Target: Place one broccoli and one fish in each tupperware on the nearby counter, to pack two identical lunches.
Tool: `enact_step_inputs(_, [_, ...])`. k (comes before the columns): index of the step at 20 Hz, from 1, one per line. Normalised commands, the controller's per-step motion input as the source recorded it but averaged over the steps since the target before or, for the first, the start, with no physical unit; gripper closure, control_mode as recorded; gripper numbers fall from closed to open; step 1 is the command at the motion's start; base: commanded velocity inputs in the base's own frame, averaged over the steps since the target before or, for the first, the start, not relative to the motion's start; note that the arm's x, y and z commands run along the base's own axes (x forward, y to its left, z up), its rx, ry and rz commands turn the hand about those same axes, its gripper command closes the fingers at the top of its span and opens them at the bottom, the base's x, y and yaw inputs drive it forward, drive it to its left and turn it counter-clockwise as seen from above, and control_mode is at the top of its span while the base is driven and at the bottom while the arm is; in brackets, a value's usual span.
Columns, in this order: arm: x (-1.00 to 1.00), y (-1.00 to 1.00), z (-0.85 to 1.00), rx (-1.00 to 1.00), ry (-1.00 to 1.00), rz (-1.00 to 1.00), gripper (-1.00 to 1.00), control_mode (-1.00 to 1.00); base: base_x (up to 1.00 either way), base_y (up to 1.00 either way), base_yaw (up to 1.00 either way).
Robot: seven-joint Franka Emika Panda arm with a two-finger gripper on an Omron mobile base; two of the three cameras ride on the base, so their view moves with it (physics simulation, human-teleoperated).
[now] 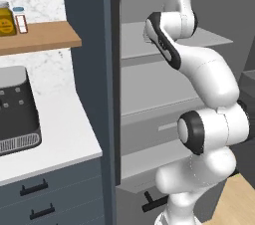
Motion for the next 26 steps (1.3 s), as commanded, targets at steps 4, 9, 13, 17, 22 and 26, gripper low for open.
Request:
enact_step_inputs(4, [0.06, 0.0, -0.14, 0.0, 0.05, -0.01, -1.0, -1.0, 0.0, 0.0, 0.0])
enact_step_inputs(9, [0.57, 0.0, -0.5, 0.0, -0.03, 0.0, -1.0, -1.0, 0.0, 0.0, 0.0])
enact_step_inputs(13, [0.46, 0.0, -0.33, 0.0, -0.12, 0.0, -1.0, -1.0, 0.0, 0.0, 0.0])
enact_step_inputs(17, [0.29, 0.0, 0.0, 0.0, -0.12, 0.0, -1.0, -1.0, 0.0, 0.0, 0.0])
enact_step_inputs(22, [0.04, 0.0, 0.23, 0.0, -0.05, 0.0, -1.0, -1.0, 0.0, 0.0, 0.0])
enact_step_inputs(26, [-0.01, 0.0, 0.38, 0.03, -0.02, 0.0, -1.0, -1.0, 0.0, 0.0, 0.0])
